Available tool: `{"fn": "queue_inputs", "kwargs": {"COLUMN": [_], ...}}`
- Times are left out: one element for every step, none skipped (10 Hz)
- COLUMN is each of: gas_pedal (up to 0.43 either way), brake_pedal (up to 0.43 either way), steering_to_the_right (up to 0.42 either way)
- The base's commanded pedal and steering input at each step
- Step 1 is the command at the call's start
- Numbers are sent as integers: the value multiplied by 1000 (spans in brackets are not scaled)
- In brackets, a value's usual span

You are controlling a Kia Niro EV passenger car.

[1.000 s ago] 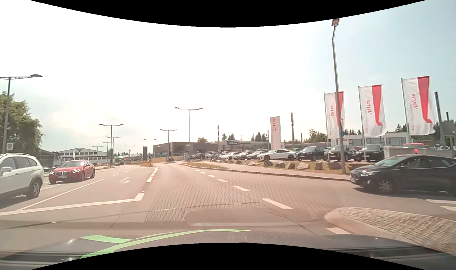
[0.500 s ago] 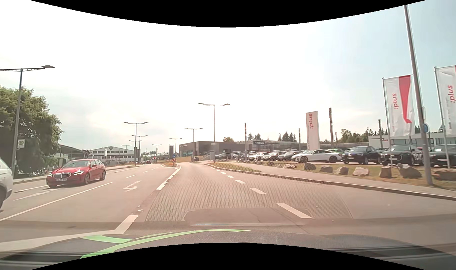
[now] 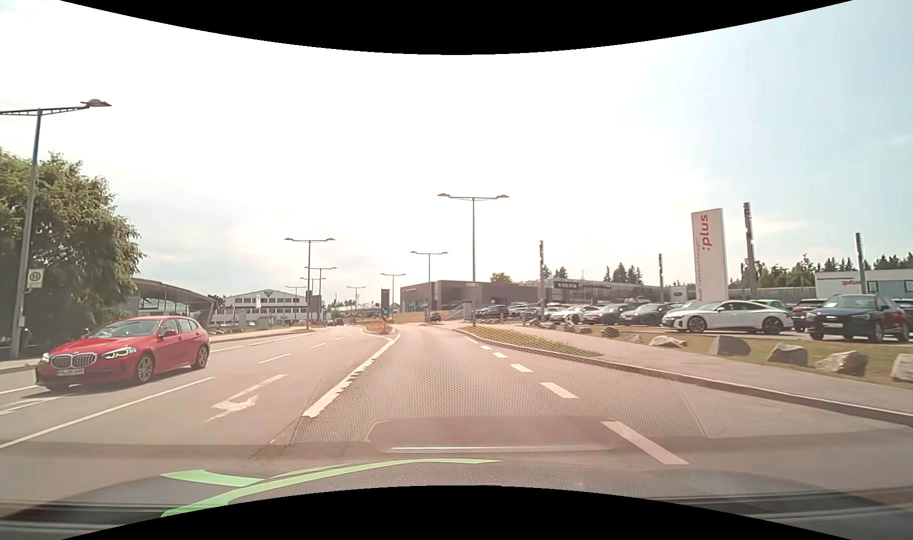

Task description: Follow the waypoints while adhering to traffic rules and regulations

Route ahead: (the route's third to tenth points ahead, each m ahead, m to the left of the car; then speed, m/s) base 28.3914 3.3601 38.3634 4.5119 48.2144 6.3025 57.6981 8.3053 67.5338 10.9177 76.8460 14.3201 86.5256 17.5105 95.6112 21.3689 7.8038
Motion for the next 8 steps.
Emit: {"fn": "queue_inputs", "kwargs": {"gas_pedal": [209, 220, 220, 220, 220, 220, 220, 220], "brake_pedal": [0, 0, 0, 0, 0, 0, 0, 0], "steering_to_the_right": [-72, -60, -44, -28, -17, -13, -12, -11]}}
